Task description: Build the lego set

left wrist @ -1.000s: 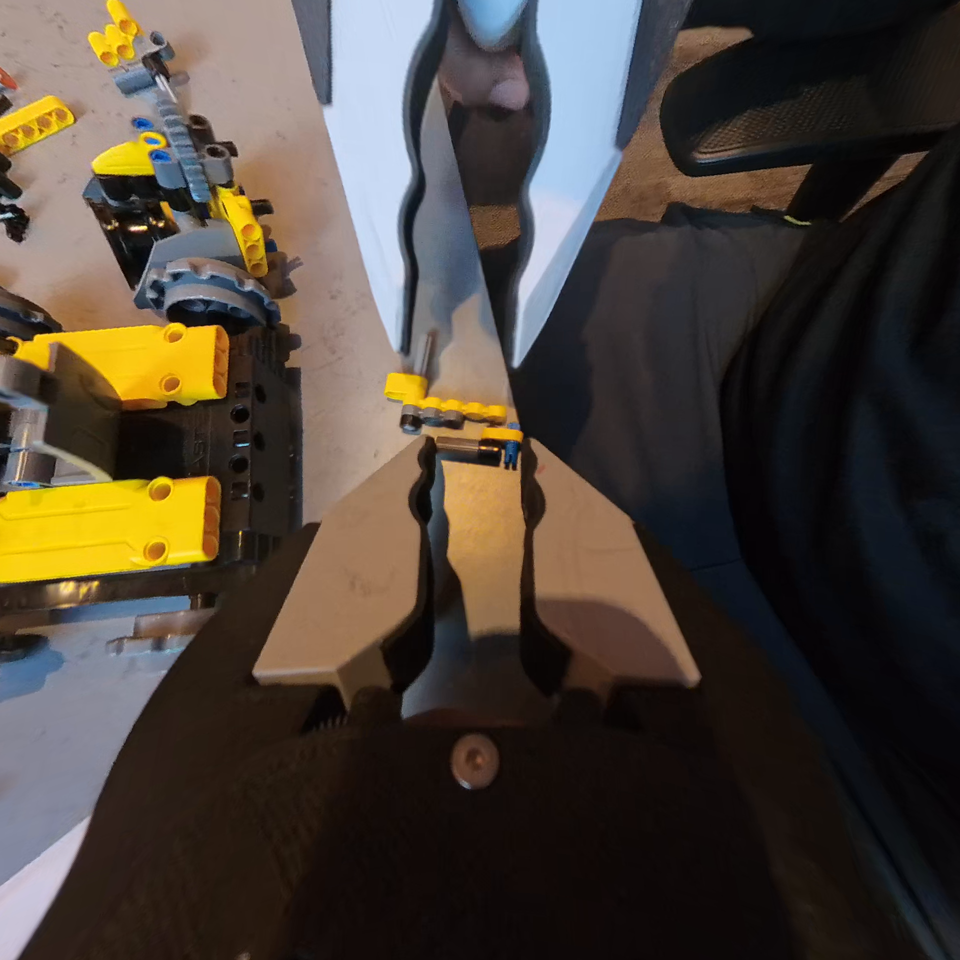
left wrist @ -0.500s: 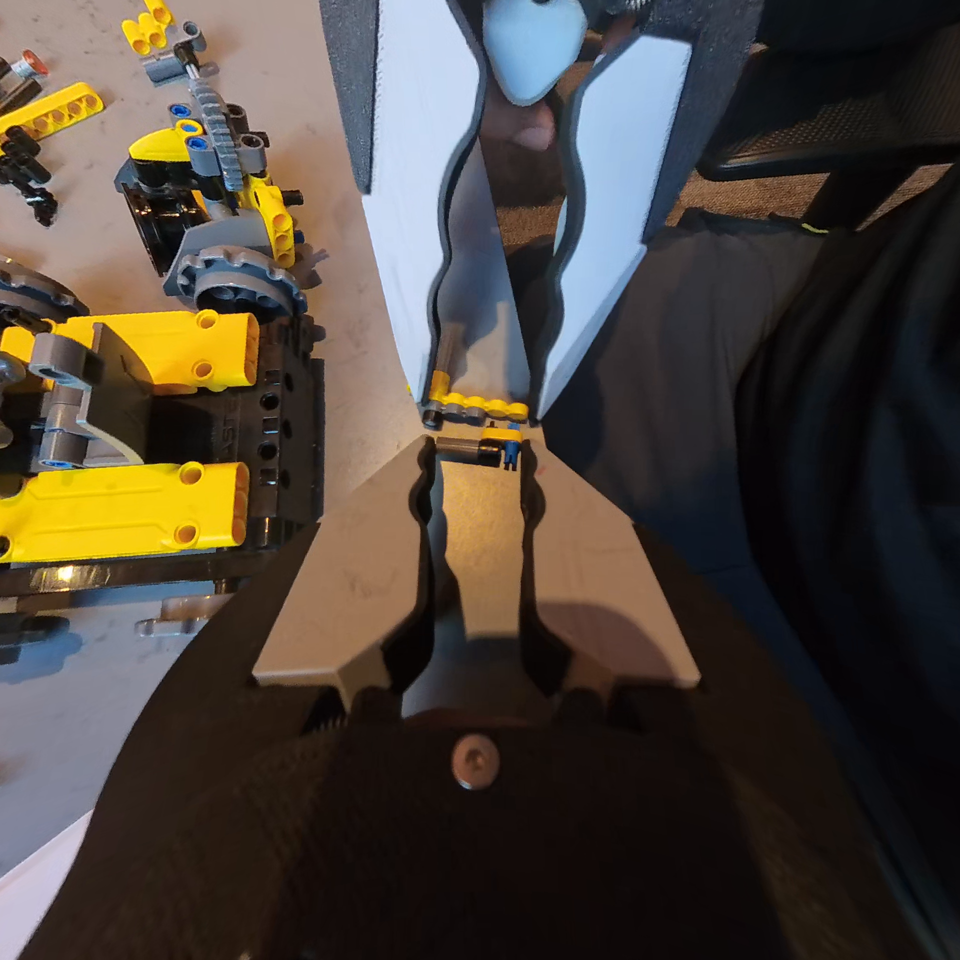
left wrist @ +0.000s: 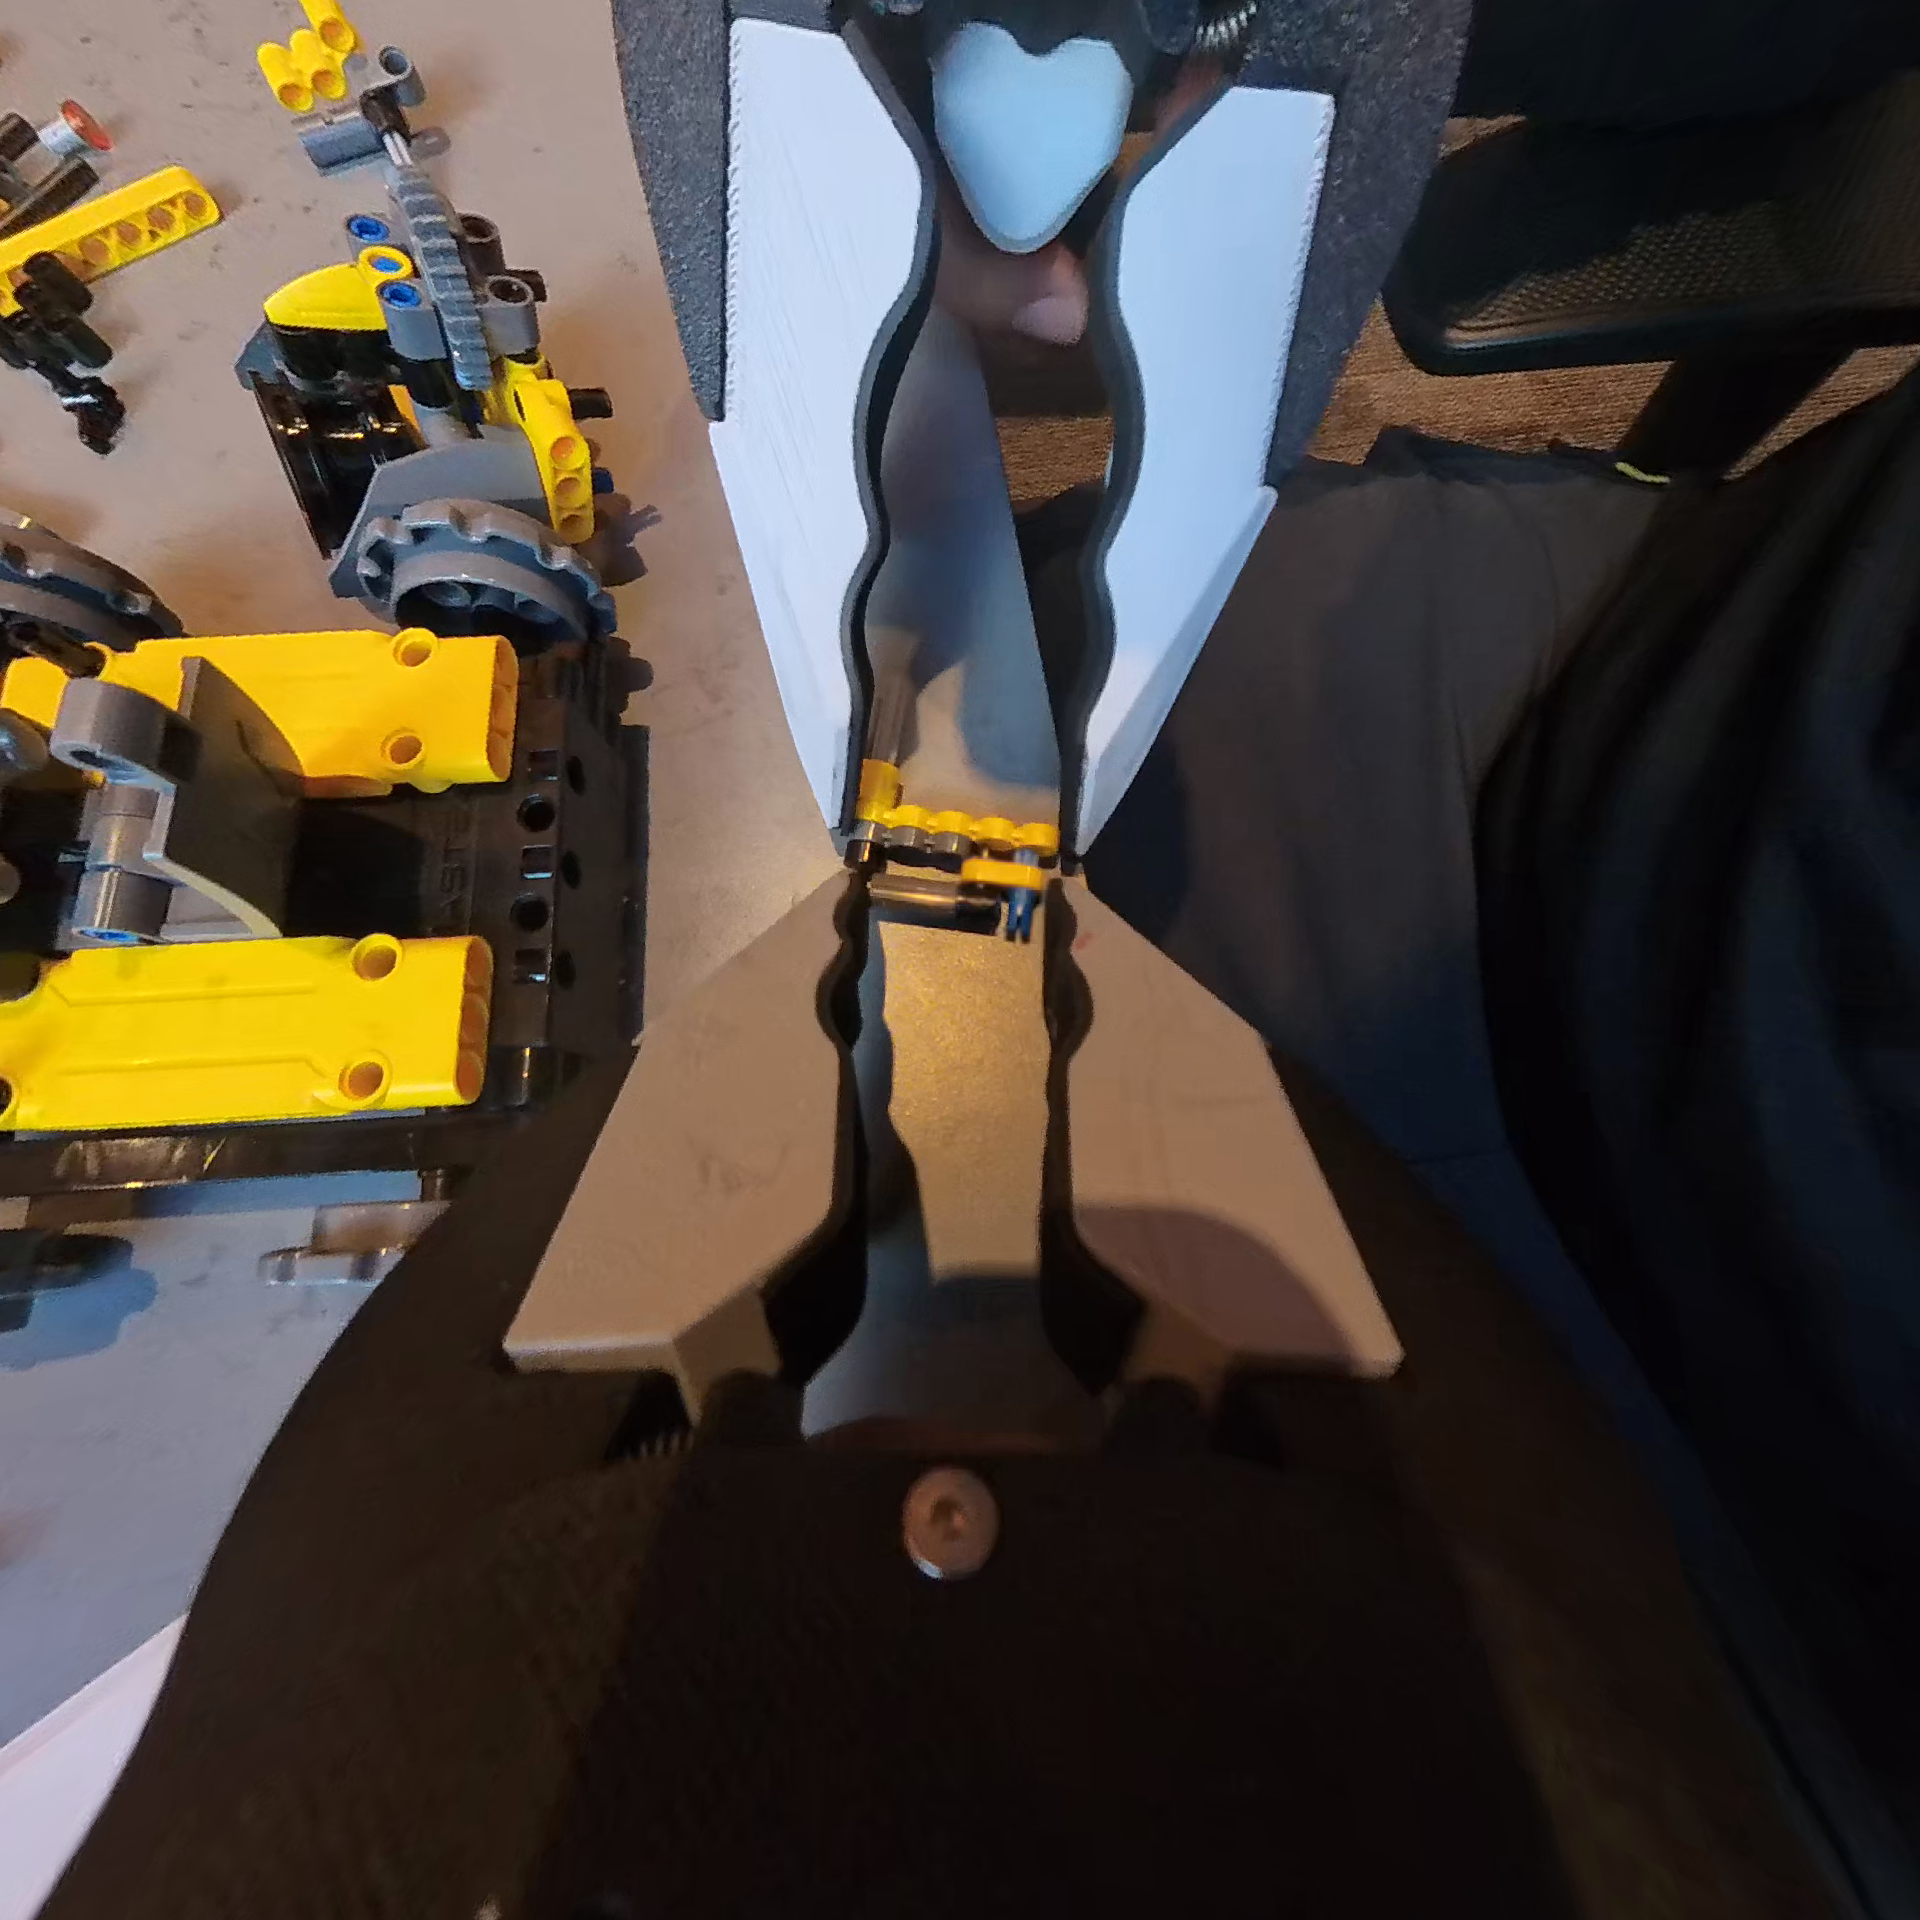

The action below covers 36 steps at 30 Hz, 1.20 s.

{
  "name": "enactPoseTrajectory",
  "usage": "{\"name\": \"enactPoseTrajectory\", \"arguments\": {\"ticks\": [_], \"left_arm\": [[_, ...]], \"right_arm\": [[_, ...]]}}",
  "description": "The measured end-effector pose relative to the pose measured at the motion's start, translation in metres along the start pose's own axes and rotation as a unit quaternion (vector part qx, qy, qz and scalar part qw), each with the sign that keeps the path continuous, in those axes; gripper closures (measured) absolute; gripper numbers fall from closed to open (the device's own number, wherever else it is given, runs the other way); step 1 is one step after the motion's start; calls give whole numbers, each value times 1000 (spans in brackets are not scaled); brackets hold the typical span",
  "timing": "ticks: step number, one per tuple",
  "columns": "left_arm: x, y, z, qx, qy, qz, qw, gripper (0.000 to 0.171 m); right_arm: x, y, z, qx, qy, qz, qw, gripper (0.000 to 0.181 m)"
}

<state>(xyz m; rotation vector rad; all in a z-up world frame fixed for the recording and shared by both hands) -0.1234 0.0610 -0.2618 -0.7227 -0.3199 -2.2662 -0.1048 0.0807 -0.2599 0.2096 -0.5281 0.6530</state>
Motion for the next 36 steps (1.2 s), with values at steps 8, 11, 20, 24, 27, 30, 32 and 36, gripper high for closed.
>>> {"name": "enactPoseTrajectory", "arguments": {"ticks": [8,11,20,24,27,30,32,36], "left_arm": [[3,4,-1,1,2,-9,1000,119],[7,0,-2,16,8,-7,1000,118],[19,-2,-10,25,12,26,999,123],[18,-1,-11,30,4,33,999,124],[16,-1,-10,43,4,23,999,124],[15,-3,-8,62,9,8,998,124],[15,-4,-8,74,12,1,997,124],[17,-3,-10,65,10,0,998,126]], "right_arm": [[7,1,4,6,11,-10,1000,139],[20,2,11,6,26,-24,999,139],[83,4,-24,-66,81,-76,992,139],[102,0,-39,-69,120,-96,986,142],[105,-7,-42,-79,163,-79,980,143],[100,-10,-45,-77,176,-73,979,142],[94,-11,-45,-75,181,-70,978,138],[81,-13,-41,-79,183,-56,978,138]]}}
Point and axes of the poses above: each gripper's, where its closed fingertips meet, x back along the fingers, z out of its top, y = z × x across the jaws, the point moved 2 cm from there along x, back along the fingers, and after that the axes turned 8 degrees about y, right-handed, at the moved point
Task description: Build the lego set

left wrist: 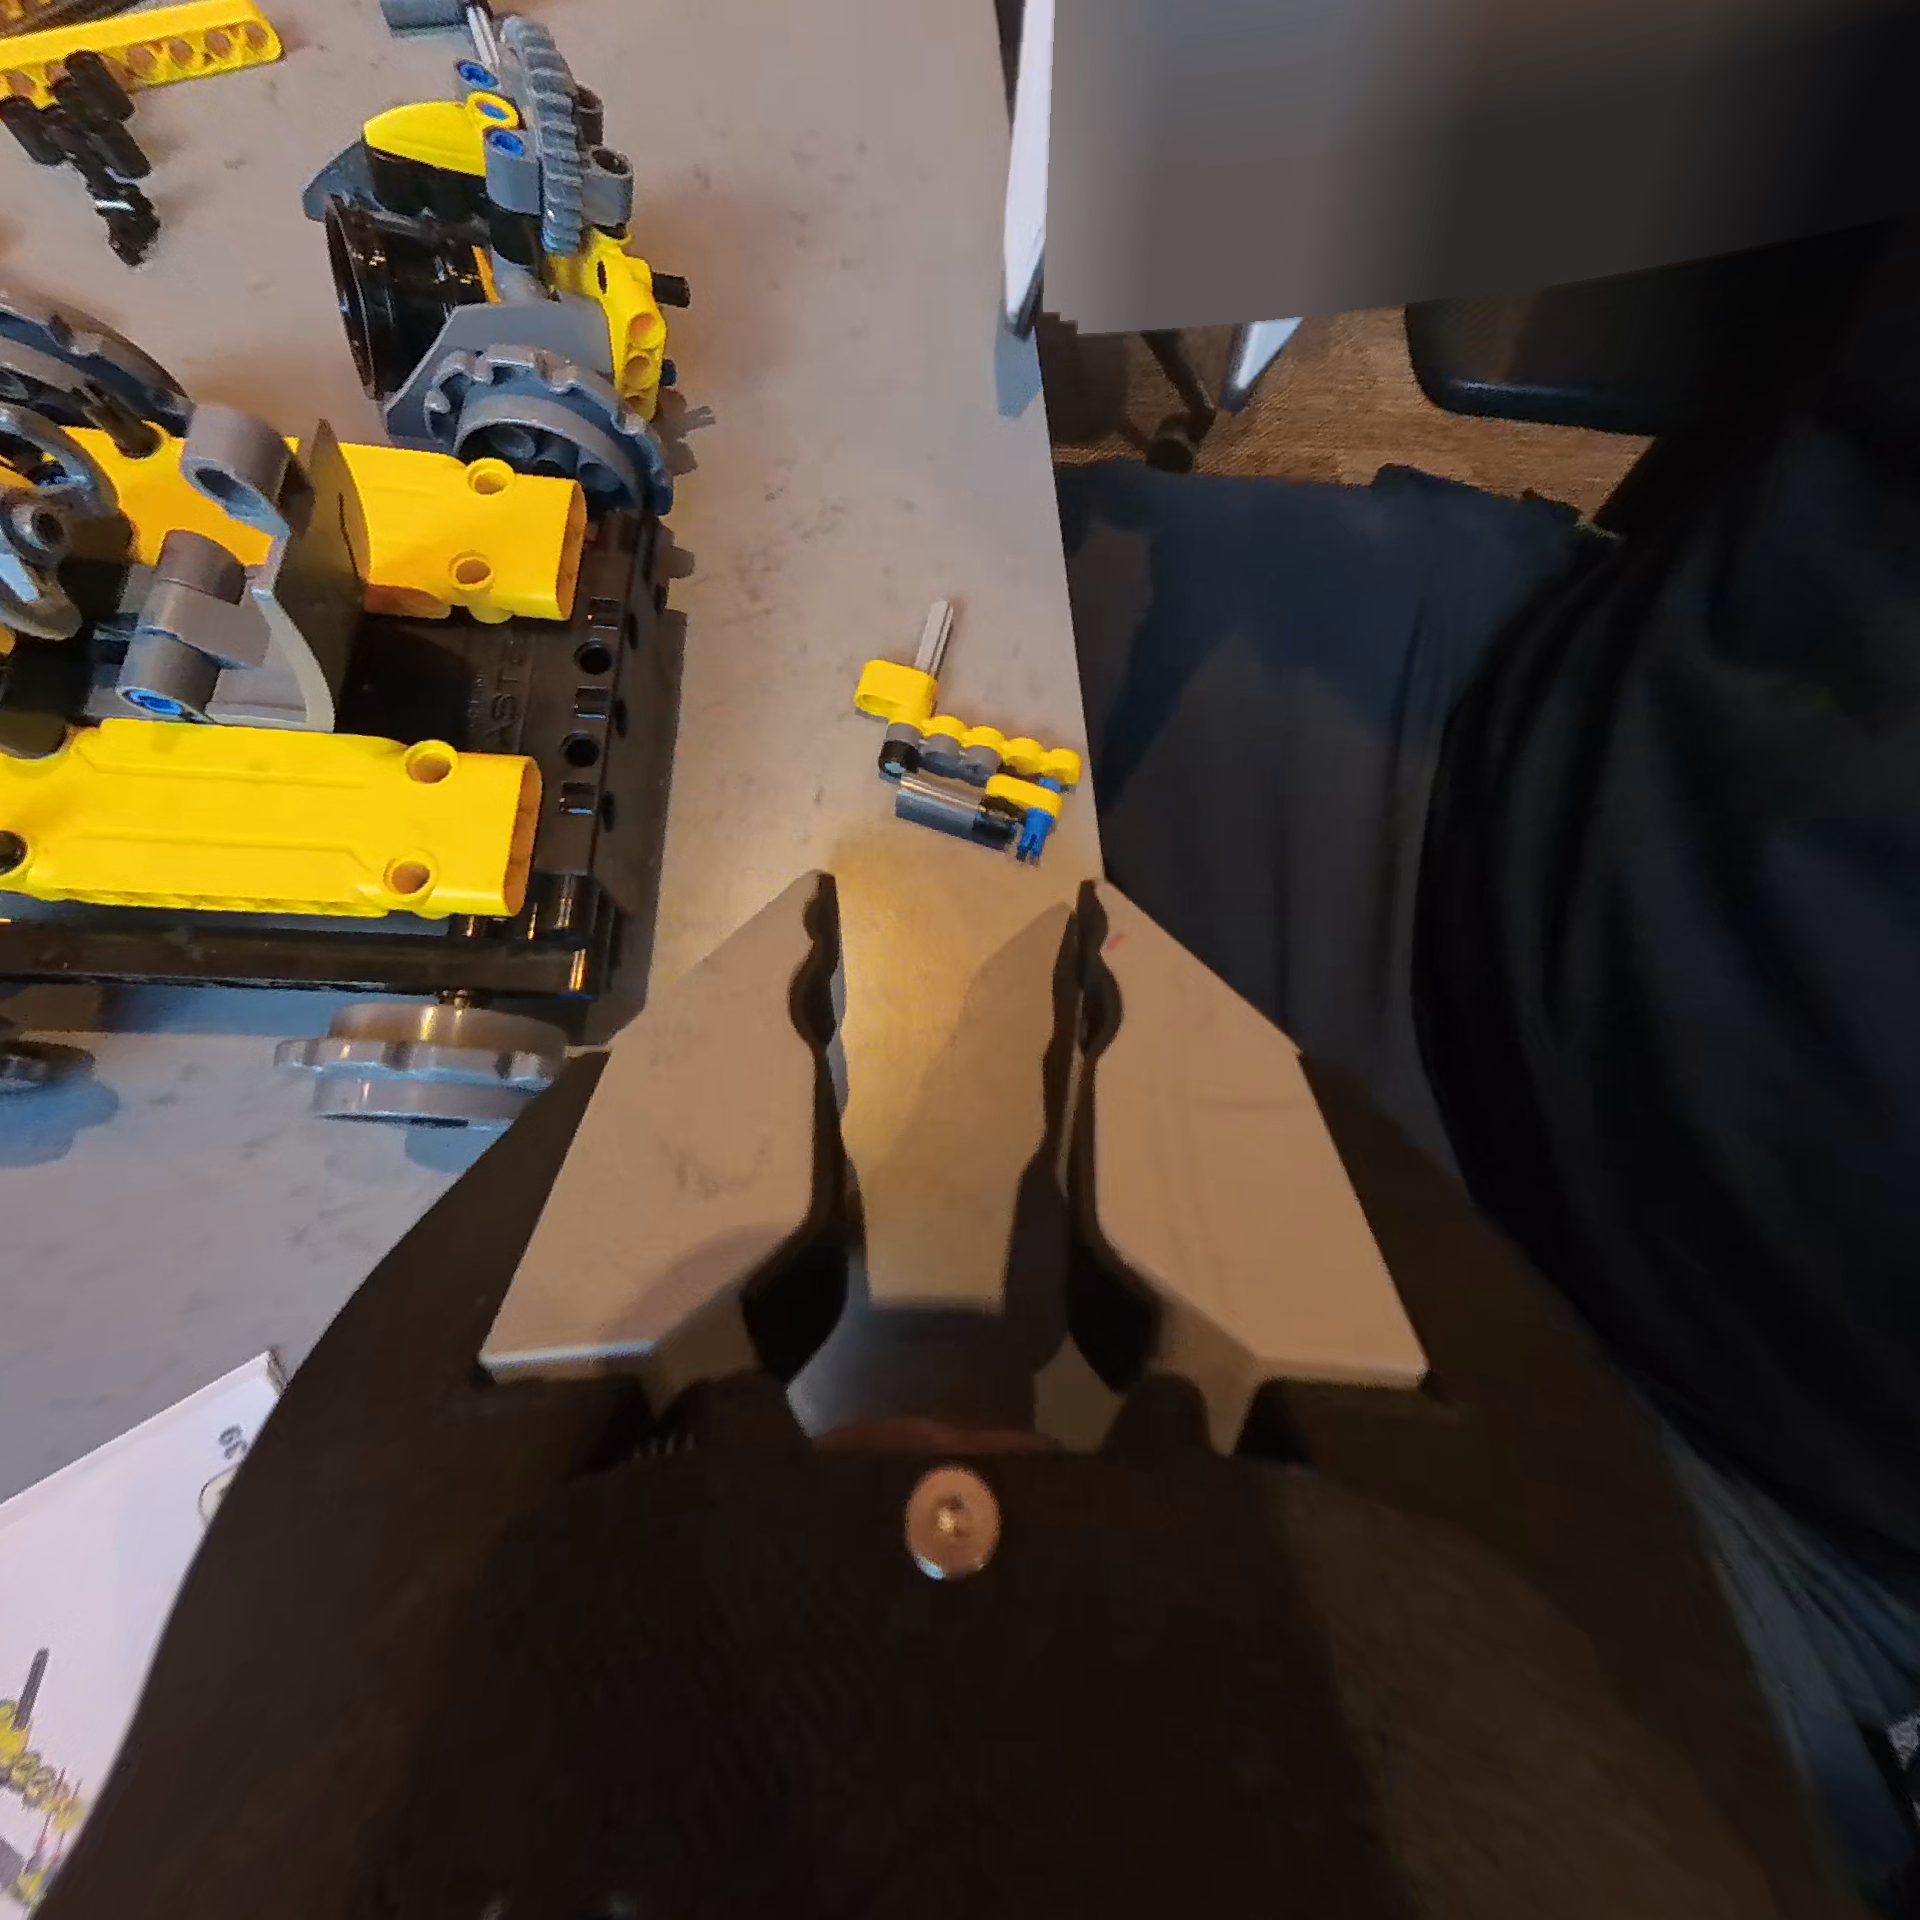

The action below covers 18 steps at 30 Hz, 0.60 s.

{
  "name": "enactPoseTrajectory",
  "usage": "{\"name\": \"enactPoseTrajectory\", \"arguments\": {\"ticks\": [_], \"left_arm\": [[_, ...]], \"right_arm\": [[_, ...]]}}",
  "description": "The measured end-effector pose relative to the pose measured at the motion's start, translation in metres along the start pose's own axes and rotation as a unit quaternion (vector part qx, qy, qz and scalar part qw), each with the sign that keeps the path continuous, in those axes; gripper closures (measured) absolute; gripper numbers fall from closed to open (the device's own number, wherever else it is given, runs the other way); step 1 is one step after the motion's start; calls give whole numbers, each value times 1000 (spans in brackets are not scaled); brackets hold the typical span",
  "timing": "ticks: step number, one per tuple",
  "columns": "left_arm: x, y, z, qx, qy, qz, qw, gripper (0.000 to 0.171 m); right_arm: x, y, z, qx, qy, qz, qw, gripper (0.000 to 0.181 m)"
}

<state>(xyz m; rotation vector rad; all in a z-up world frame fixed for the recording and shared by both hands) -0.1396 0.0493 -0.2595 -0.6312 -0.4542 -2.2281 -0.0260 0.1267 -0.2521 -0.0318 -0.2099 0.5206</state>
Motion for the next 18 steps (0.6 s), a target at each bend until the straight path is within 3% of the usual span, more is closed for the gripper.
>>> {"name": "enactPoseTrajectory", "arguments": {"ticks": [9,18], "left_arm": [[-2,2,1,-75,-5,-11,997,131],[-4,-4,3,-74,-10,-52,996,125]], "right_arm": [[-34,-5,11,37,-69,1,997,130],[-73,4,7,39,-147,0,988,128]]}}
Point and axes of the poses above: each gripper's, where its closed fingertips meet, x back along the fingers, z out of its top, y = z × x across the jaws, the point moved 2 cm from there along x, back along the fingers, and after that the axes turned 8 degrees about y, right-handed, at the moved point
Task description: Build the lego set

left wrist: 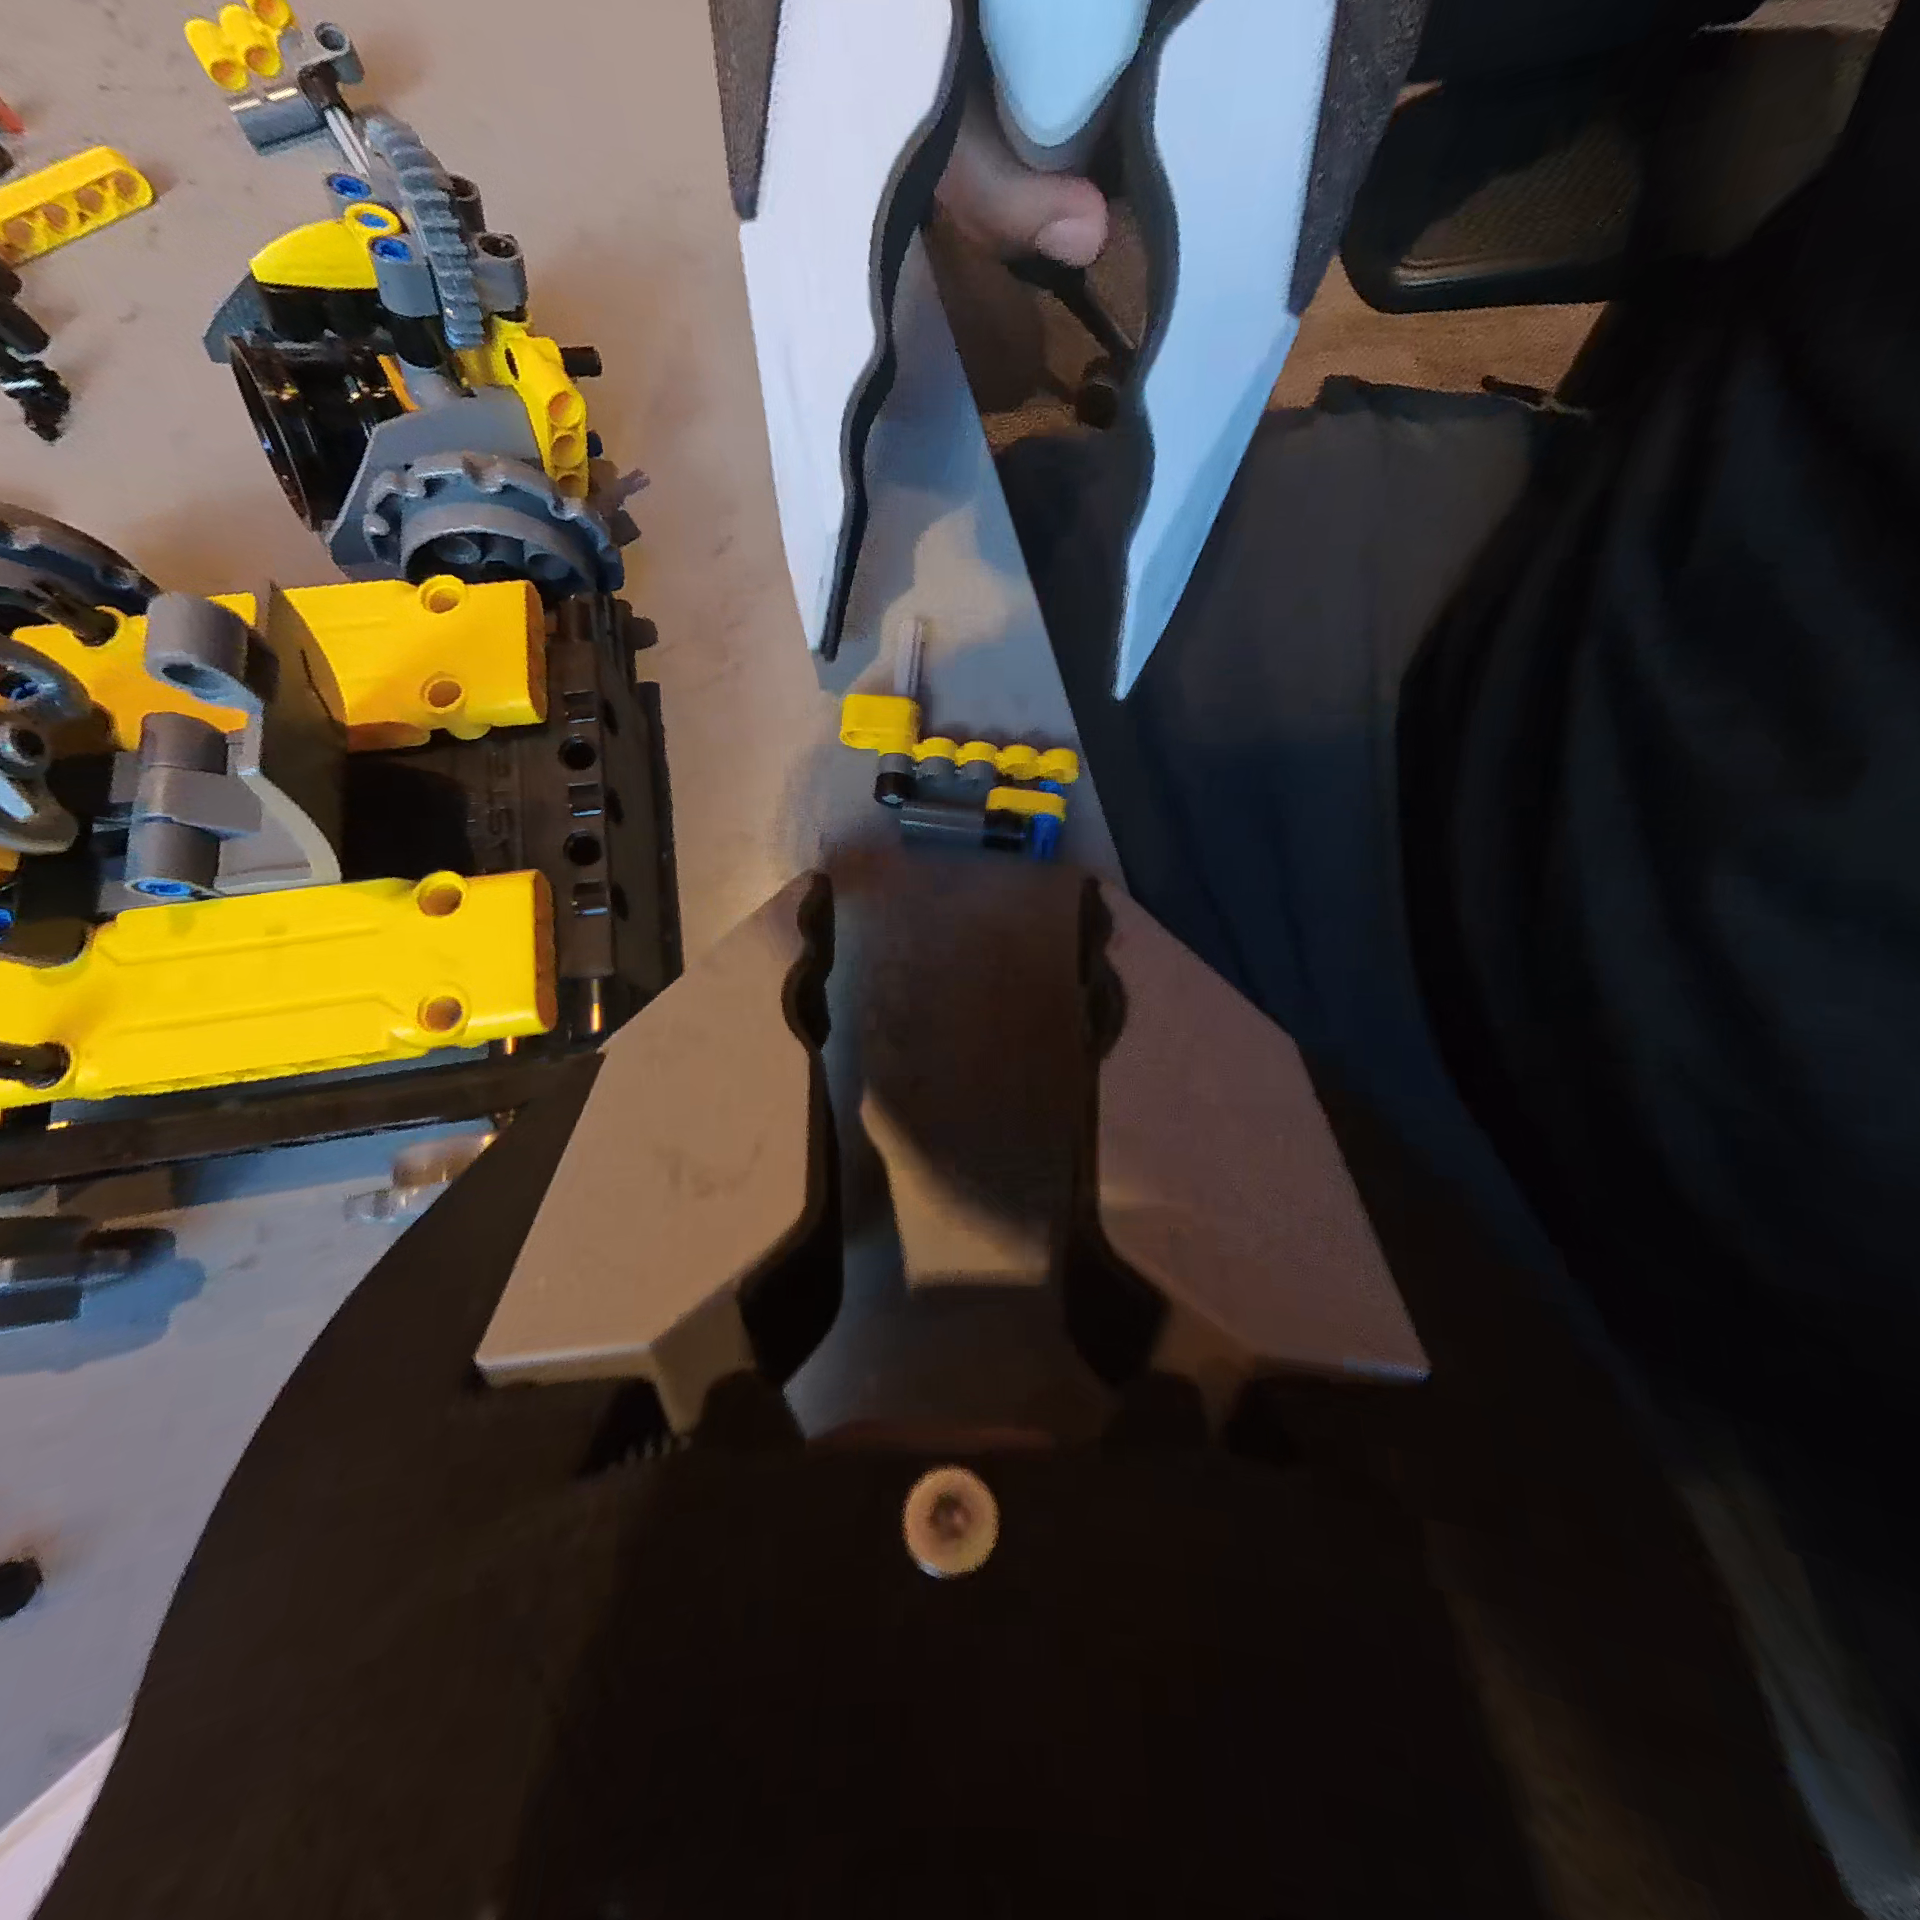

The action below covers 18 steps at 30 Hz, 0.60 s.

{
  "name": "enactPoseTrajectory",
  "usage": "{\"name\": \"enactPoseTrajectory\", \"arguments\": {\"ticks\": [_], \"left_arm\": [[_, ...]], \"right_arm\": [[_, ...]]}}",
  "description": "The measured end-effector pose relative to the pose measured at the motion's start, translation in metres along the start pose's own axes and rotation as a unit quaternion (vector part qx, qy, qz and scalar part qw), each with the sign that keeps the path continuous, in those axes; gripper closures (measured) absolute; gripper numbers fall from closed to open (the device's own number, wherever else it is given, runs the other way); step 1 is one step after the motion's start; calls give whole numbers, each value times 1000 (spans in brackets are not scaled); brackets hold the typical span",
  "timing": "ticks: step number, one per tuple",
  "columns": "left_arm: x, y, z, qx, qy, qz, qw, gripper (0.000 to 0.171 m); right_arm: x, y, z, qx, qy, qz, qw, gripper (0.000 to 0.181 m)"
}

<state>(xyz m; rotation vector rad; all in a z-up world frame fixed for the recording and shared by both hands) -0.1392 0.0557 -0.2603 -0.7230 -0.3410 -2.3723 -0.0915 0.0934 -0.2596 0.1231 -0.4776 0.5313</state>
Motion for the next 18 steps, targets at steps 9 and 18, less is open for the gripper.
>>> {"name": "enactPoseTrajectory", "arguments": {"ticks": [9,18], "left_arm": [[-6,-1,3,-12,-4,-9,1000,123],[-12,2,7,-11,-3,-9,1000,134]], "right_arm": [[-11,0,2,4,-13,4,1000,129],[-13,-1,3,14,-16,16,1000,131]]}}
Point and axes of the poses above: each gripper's, where its closed fingertips meet, x back along the fingers, z out of its top, y = z × x across the jaws, the point moved 2 cm from there along x, back along the fingers, and after that the axes turned 8 degrees about y, right-handed, at the moved point
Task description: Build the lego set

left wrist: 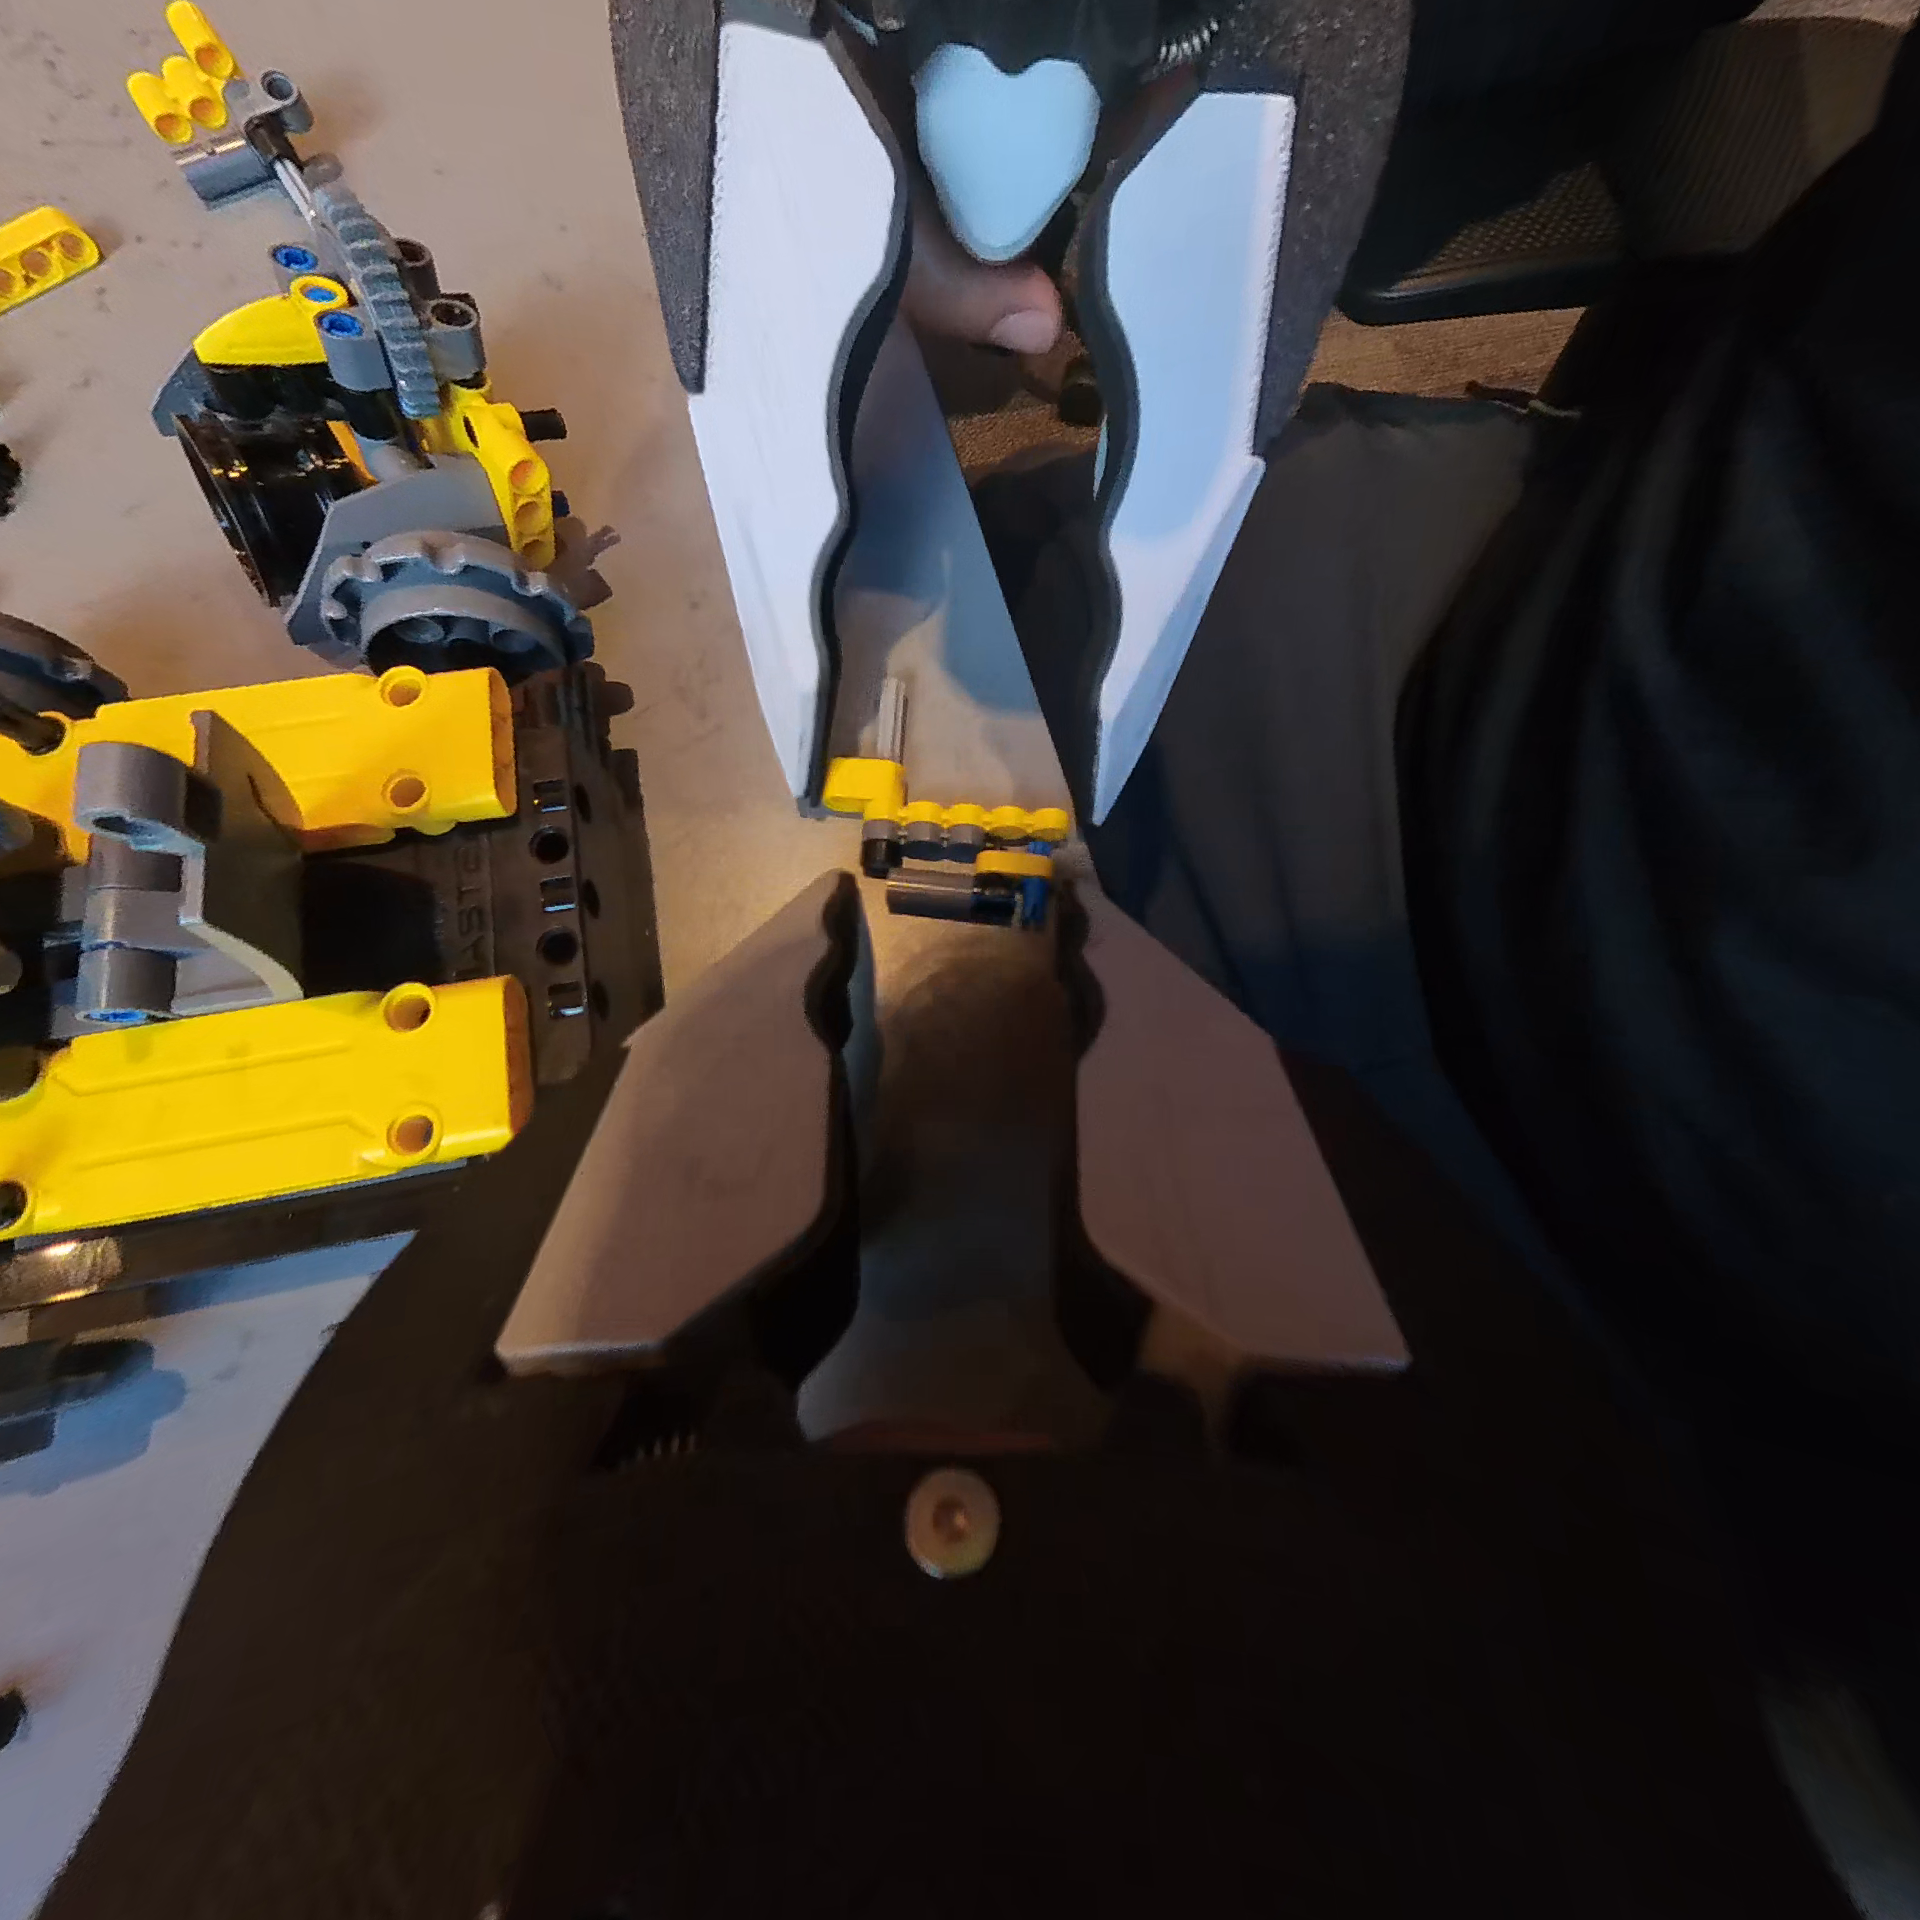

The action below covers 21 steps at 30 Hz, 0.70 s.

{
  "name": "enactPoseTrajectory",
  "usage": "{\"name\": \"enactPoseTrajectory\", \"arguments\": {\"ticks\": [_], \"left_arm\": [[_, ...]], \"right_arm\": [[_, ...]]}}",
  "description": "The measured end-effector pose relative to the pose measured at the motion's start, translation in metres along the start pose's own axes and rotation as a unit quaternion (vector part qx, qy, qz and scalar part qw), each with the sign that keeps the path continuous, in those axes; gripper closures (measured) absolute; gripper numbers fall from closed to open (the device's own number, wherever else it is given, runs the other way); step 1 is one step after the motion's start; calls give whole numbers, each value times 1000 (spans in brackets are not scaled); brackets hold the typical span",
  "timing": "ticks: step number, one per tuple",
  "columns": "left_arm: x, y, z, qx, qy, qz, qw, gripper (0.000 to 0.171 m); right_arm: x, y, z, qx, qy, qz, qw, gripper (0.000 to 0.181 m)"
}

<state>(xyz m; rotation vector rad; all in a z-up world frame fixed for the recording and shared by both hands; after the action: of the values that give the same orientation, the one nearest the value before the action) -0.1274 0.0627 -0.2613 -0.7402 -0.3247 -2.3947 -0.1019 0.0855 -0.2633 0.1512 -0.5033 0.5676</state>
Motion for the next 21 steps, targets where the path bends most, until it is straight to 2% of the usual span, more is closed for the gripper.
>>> {"name": "enactPoseTrajectory", "arguments": {"ticks": [8,21], "left_arm": [[-1,2,0,-8,-2,10,1000,141],[-1,1,0,-7,-1,14,1000,141]], "right_arm": [[0,1,0,1,-1,10,1000,134],[-1,3,1,9,-7,18,1000,134]]}}
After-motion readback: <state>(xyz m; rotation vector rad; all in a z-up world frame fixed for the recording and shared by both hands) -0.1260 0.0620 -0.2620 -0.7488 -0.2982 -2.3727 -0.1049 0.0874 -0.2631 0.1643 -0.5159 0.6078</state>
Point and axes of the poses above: each gripper's, where its closed fingertips meet, x back along the fingers, z out of its top, y = z × x across the jaws, the point moved 2 cm from there along x, back along the fingers, and after that the axes turned 8 degrees about y, right-handed, at the moved point
